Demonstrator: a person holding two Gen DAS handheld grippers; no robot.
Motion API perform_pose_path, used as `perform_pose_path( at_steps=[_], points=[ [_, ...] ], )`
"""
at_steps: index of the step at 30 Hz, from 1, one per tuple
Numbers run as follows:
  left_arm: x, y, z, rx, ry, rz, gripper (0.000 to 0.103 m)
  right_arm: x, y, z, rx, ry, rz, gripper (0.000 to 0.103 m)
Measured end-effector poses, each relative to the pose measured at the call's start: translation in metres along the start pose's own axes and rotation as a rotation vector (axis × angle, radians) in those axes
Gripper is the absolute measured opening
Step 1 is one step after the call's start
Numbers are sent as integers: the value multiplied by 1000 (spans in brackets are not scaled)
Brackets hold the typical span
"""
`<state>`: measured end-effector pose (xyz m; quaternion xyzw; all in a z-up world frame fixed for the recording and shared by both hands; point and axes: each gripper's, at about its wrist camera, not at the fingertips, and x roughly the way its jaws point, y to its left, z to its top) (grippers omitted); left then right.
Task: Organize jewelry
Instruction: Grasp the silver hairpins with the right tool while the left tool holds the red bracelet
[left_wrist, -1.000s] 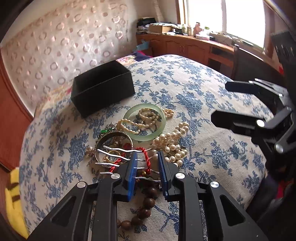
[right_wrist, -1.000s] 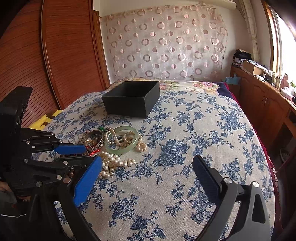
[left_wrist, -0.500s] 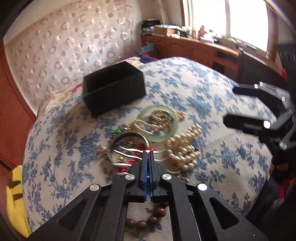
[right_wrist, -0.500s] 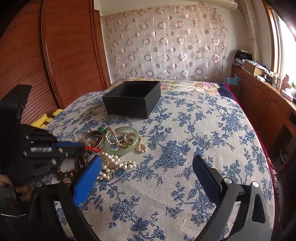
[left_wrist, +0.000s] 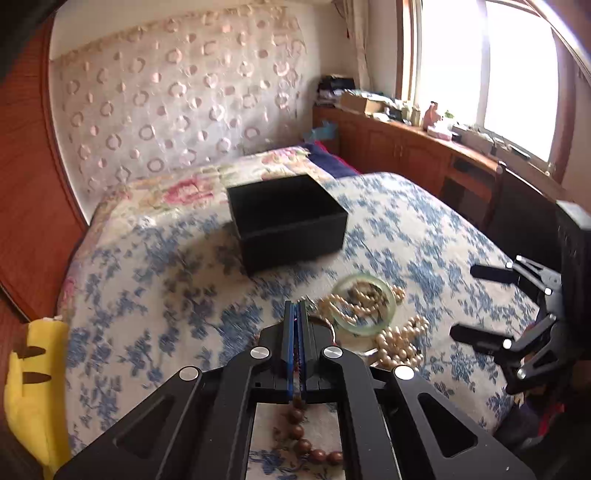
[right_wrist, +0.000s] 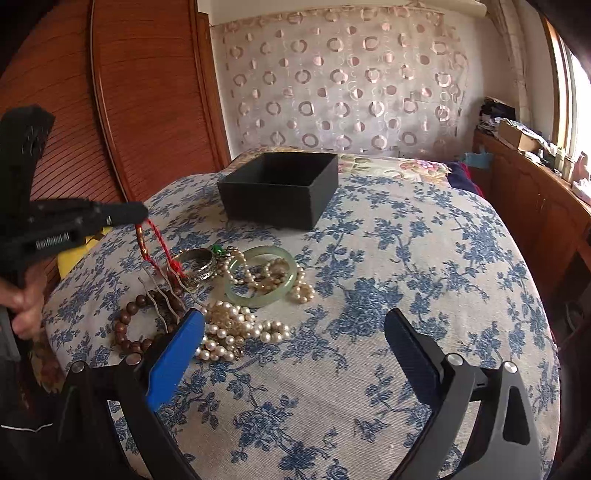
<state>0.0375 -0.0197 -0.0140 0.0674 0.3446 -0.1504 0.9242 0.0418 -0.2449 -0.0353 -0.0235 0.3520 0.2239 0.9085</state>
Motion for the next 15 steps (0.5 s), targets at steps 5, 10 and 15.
perform_pose_path(
  at_steps=[5, 10, 15],
  points=[
    [-15, 15, 8, -25, -40, 32, 1, 5, 6, 3, -11, 11, 41, 92],
    [-23, 28, 7, -46, -54, 52, 1, 17, 21, 10, -27, 42, 113, 79],
    [-29, 36, 3, -68, -58, 57, 1, 34, 49, 19, -86, 81, 199, 79]
  ],
)
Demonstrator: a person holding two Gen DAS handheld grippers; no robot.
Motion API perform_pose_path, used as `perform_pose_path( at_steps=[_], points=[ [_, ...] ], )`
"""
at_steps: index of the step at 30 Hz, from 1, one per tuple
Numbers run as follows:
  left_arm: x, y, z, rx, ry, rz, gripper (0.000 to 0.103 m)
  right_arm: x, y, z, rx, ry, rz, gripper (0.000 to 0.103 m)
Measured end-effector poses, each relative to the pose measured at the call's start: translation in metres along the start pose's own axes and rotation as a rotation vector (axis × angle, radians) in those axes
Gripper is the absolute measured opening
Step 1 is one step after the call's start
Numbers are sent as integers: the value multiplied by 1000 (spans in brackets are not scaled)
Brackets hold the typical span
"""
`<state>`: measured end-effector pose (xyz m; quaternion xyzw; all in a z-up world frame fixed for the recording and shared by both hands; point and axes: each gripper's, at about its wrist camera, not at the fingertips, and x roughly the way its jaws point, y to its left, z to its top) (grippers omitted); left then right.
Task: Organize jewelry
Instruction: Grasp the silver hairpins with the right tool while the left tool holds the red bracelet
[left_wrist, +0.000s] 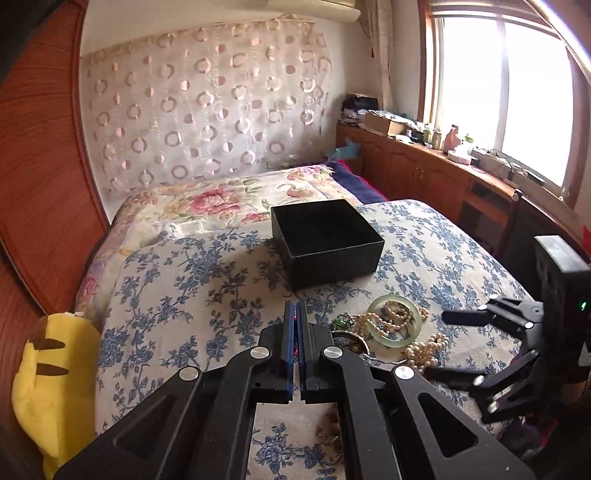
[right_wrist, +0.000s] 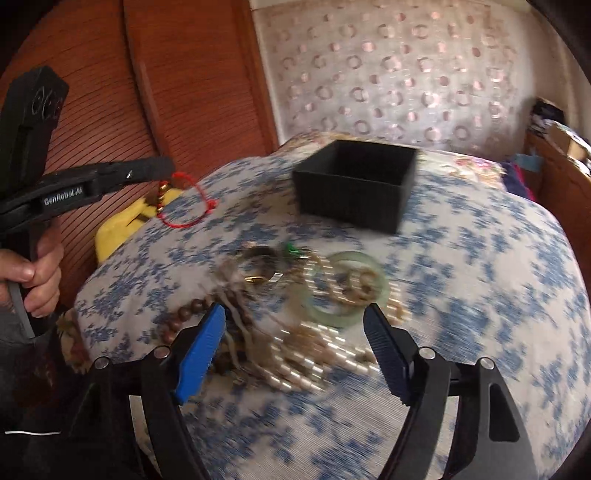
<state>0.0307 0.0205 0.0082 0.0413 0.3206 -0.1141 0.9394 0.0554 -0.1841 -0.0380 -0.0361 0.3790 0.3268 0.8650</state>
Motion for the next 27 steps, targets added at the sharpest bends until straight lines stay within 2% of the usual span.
perform_pose_path(
  at_steps=[8, 11, 17, 20, 21, 22, 24, 27],
  points=[
    [-10, 11, -3, -23, -16, 14, 1, 36, 29, 17, -89, 81, 72, 79],
    [-11, 14, -5, -32, -17, 15, 1, 43, 32, 21, -113, 96, 72, 79],
    [-10, 15, -10, -36, -12, 15, 1, 60, 37, 24, -154, 147, 54, 71],
    [-10, 15, -10, -37, -12, 14, 1, 65, 36, 22, -171, 172, 41, 65],
    [-10, 15, -10, -37, -12, 14, 1, 66, 35, 21, -174, 182, 41, 60],
    [-10, 14, -11, -37, -12, 14, 1, 67, 36, 19, -177, 185, 40, 51],
    [-10, 15, -10, -37, -11, 15, 1, 64, 35, 19, -176, 179, 43, 43],
    [-10, 15, -10, -36, -11, 15, 1, 55, 33, 22, -176, 150, 50, 38]
  ],
)
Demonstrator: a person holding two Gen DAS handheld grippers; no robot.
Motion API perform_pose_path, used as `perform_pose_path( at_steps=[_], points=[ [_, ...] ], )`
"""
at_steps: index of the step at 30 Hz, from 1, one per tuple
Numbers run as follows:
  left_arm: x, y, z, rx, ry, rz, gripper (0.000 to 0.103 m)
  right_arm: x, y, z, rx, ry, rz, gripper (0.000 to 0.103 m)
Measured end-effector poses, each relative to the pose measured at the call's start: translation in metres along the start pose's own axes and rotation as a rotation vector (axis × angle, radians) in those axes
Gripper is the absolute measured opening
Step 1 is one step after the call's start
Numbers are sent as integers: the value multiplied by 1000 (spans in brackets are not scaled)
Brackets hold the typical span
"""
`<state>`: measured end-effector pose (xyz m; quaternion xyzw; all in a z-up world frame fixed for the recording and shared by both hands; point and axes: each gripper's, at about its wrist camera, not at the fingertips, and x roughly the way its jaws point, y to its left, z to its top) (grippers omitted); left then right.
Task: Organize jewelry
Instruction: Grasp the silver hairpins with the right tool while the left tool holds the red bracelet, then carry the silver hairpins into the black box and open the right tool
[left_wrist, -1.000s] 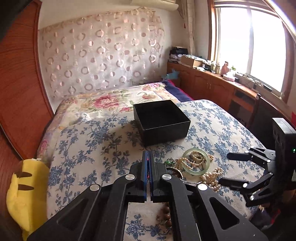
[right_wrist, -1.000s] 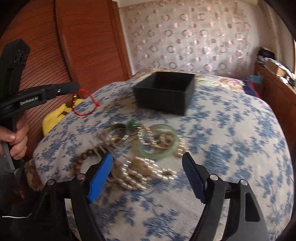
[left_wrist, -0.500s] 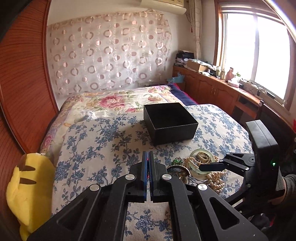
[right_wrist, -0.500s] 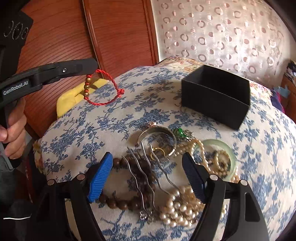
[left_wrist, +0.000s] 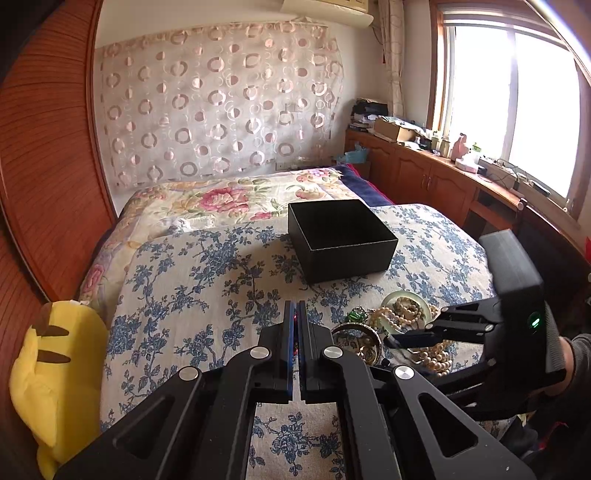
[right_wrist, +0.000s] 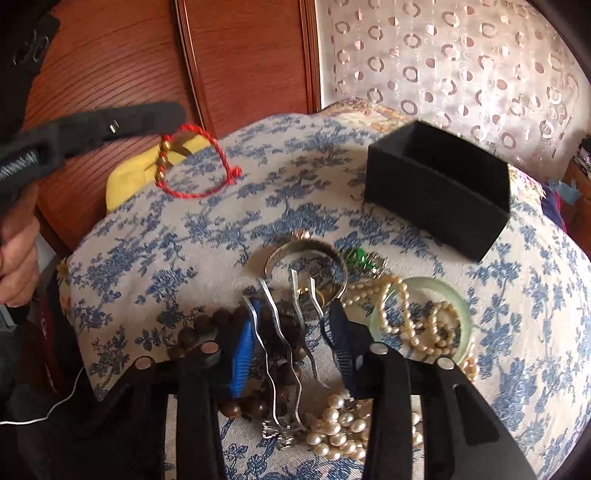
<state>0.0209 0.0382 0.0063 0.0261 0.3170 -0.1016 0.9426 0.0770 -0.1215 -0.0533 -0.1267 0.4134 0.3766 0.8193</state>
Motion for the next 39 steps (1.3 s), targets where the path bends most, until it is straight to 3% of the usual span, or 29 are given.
perform_pose_path(
  at_steps=[9, 24, 39],
  points=[
    [1, -1, -3, 3, -2, -2, 1, -34, -19, 11, 41, -88, 48, 35],
    [7, -7, 10, 20, -7, -14, 1, -62, -45, 31, 65, -180, 16, 34],
    [26, -3, 58, 26, -56, -36, 1, -66, -109, 100, 34, -232, -65, 34]
  ],
)
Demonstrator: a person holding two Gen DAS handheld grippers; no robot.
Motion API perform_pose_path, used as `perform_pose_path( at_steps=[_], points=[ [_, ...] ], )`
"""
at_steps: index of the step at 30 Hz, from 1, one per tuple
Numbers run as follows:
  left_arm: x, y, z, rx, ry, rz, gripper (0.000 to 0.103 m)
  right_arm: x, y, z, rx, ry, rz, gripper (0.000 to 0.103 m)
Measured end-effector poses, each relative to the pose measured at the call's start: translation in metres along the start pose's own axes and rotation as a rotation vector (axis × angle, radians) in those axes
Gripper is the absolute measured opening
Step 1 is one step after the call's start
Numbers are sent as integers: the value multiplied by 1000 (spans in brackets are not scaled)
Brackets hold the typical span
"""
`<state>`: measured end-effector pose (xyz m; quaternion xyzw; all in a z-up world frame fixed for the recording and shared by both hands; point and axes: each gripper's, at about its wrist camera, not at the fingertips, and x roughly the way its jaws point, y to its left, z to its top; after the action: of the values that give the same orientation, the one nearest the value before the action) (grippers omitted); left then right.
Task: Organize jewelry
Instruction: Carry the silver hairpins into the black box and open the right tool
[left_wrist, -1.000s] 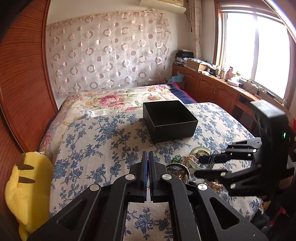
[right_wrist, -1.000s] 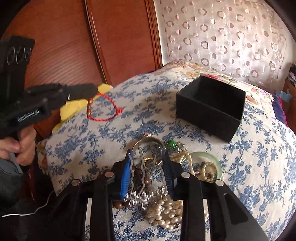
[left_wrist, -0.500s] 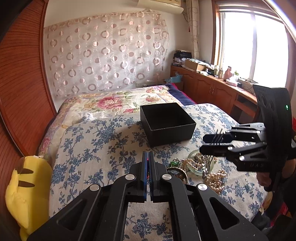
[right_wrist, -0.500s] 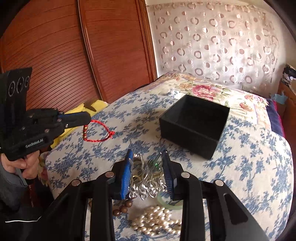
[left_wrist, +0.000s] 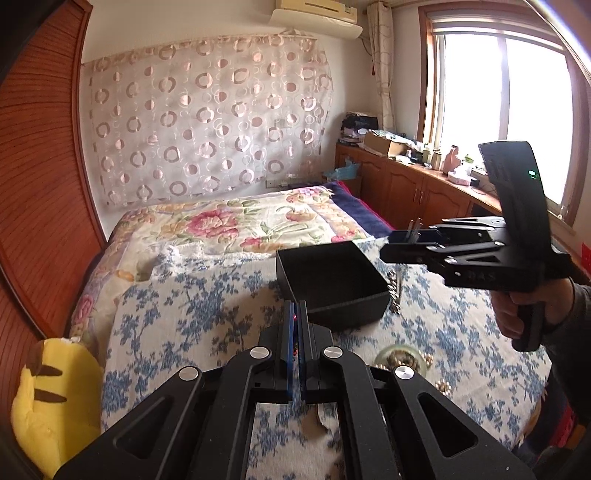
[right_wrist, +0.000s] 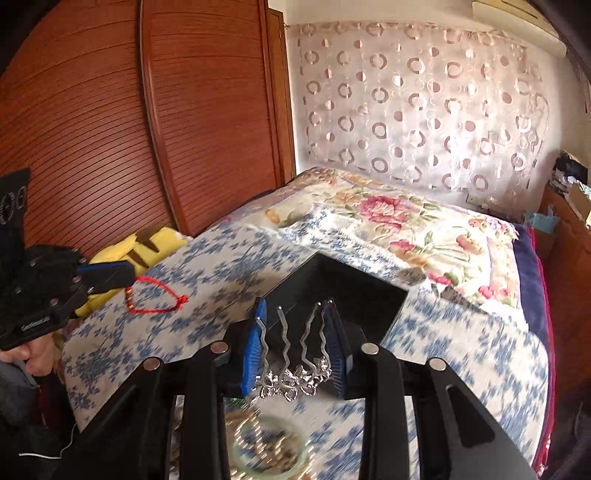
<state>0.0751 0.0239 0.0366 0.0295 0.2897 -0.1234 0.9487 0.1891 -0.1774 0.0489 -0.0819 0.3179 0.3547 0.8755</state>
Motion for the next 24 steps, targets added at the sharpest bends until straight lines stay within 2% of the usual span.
perform_pose_path(
  at_steps=[7, 18, 20, 21, 22, 24],
  points=[
    [16, 2, 18, 0, -5, -1, 1, 32, -31, 14, 11, 23, -16, 34],
    [46, 1, 37, 16, 15, -2, 1, 78, -48, -3, 38, 132, -31, 34],
    [54, 2, 40, 17, 21, 2, 1, 81, -51, -2, 63, 127, -10, 41],
    [58, 4, 42, 16, 24, 4, 1, 82, -51, -1, 75, 119, 0, 51],
    [61, 4, 43, 14, 26, 5, 1, 81, -53, 0, 81, 108, 9, 55],
    [65, 5, 45, 11, 28, 4, 1, 78, -56, -1, 86, 95, 23, 55]
  ],
)
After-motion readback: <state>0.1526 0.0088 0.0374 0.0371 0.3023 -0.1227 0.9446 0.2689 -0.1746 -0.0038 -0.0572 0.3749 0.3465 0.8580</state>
